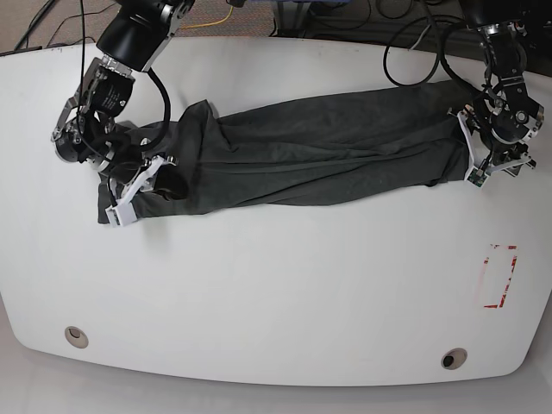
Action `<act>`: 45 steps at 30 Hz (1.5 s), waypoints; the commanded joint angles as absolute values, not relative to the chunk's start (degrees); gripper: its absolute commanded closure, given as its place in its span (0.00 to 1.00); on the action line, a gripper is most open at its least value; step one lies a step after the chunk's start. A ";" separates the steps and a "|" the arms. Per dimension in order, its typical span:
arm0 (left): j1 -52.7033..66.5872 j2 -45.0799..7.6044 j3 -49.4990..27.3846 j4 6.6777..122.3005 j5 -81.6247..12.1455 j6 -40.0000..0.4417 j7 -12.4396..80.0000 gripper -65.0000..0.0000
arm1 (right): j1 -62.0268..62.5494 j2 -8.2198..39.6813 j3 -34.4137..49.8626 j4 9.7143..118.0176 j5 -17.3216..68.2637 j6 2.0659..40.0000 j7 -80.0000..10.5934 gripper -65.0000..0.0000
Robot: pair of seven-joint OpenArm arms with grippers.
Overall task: Layout the t-shirt on the table in an organized manner, then fold the t-shirt properly
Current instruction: 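Pull the strip end with the right gripper away from the left gripper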
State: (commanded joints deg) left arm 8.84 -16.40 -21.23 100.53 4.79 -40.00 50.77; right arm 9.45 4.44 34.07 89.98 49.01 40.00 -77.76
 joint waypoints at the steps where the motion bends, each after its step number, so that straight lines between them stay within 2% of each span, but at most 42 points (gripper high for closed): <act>1: 8.84 -16.40 -21.23 100.53 4.79 -40.00 50.77 0.39 | 9.63 4.44 34.07 89.45 49.01 40.00 -77.76 0.97; 3: 8.84 -16.40 -21.23 100.53 4.79 -40.00 50.77 0.39 | 10.42 4.44 34.07 88.31 49.01 40.00 -77.76 0.96; 5: 8.84 -16.40 -21.23 100.53 4.79 -40.00 50.77 0.39 | 10.86 4.44 34.07 87.60 48.92 40.00 -77.76 0.90; 7: 8.84 -16.40 -21.23 100.53 4.79 -40.00 50.77 0.39 | 11.12 4.35 33.98 87.34 48.92 40.00 -77.76 0.78; 9: 8.84 -16.40 -21.23 100.53 4.79 -40.00 50.77 0.39 | 11.12 3.82 32.66 87.34 48.92 39.87 -77.76 0.57; 10: 8.84 -16.40 -21.23 100.53 4.79 -40.00 50.77 0.39 | 11.12 3.82 32.04 87.34 48.92 39.34 -77.76 0.53; 12: 8.84 -16.40 -21.23 100.53 4.79 -40.00 50.77 0.39 | 11.82 3.74 28.62 87.69 48.92 35.82 -77.67 0.30; 15: 8.84 -16.40 -21.23 100.53 4.79 -40.00 50.77 0.39 | 12.53 3.74 25.98 87.69 48.92 32.31 -77.67 0.17; 17: 8.84 -16.31 -21.23 100.62 4.79 -40.00 50.77 0.39 | 12.70 4.44 24.84 87.87 48.92 30.81 -77.67 0.14; 27: 8.92 -16.04 -21.14 107.30 4.26 -40.00 50.77 0.39 | 11.56 15.52 20.88 95.52 49.01 30.64 -77.67 0.14; 32: 8.92 -14.20 -21.32 109.05 4.26 -40.00 49.63 0.40 | 9.19 19.21 19.91 99.74 48.92 31.69 -77.32 0.23; 33: 8.92 -13.32 -21.32 109.14 4.26 -40.00 48.66 0.42 | 8.75 19.65 19.65 100.18 48.84 32.48 -76.97 0.26; 36: 9.98 -10.77 -21.67 109.58 4.70 -40.00 44.70 0.55 | 6.73 20.44 19.21 100.62 48.04 34.86 -74.95 0.44; 38: 11.12 -9.10 -22.55 109.67 4.70 -40.00 42.59 0.65 | 5.32 20.88 19.12 100.62 45.49 36.44 -72.40 0.66; 39: 11.12 -8.75 -22.90 109.67 4.70 -40.00 42.42 0.67 | 4.97 20.88 19.03 100.62 44.70 36.79 -71.69 0.72; 41: 11.47 -6.11 -24.22 109.67 4.79 -40.00 42.15 0.75 | 3.74 20.79 17.27 100.53 39.69 39.16 -67.65 0.93; 43: 11.74 -4.97 -24.66 109.67 4.79 -40.00 42.15 0.78 | 3.21 20.88 15.60 100.35 35.82 40.00 -64.84 0.97; 45: 12.62 -4.53 -24.66 109.32 4.79 -40.00 42.15 0.80 | 2.68 20.70 14.20 99.56 32.22 40.00 -62.37 0.95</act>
State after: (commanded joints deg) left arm 12.62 -4.53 -24.66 109.32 4.79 -40.00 42.15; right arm 2.68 20.70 14.20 99.56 32.22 40.00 -62.37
